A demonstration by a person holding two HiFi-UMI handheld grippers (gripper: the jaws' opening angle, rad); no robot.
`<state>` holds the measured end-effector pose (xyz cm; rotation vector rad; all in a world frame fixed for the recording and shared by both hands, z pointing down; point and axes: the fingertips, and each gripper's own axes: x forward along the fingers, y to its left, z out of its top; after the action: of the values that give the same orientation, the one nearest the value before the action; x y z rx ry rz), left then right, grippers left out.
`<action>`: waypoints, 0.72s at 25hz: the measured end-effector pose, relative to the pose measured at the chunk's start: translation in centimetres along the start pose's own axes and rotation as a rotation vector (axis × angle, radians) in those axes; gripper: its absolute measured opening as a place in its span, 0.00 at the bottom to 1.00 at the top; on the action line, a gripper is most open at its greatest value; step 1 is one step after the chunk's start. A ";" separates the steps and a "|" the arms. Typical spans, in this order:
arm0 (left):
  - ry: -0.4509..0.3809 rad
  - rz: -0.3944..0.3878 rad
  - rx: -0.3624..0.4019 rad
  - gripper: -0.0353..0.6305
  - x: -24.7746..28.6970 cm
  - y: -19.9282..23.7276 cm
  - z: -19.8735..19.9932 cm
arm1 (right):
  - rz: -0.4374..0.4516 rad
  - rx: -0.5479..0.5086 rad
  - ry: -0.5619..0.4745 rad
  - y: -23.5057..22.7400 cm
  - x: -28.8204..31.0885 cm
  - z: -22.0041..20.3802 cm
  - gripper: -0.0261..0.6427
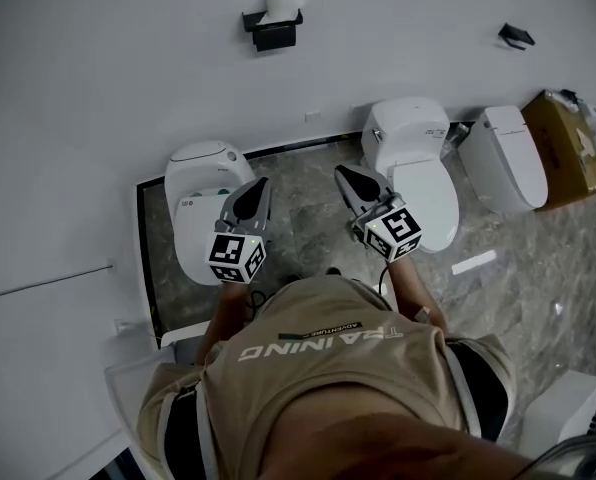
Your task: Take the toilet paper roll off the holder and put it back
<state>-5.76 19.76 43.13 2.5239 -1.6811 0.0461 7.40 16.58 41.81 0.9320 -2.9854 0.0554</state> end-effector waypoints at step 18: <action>0.030 -0.101 -0.074 0.05 4.1 4.1 -3.2 | -0.110 0.022 0.058 -3.4 4.5 -2.1 0.06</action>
<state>-7.83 14.75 46.97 2.5360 -1.5135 0.0130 5.68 11.30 44.11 1.0762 -2.8813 0.1126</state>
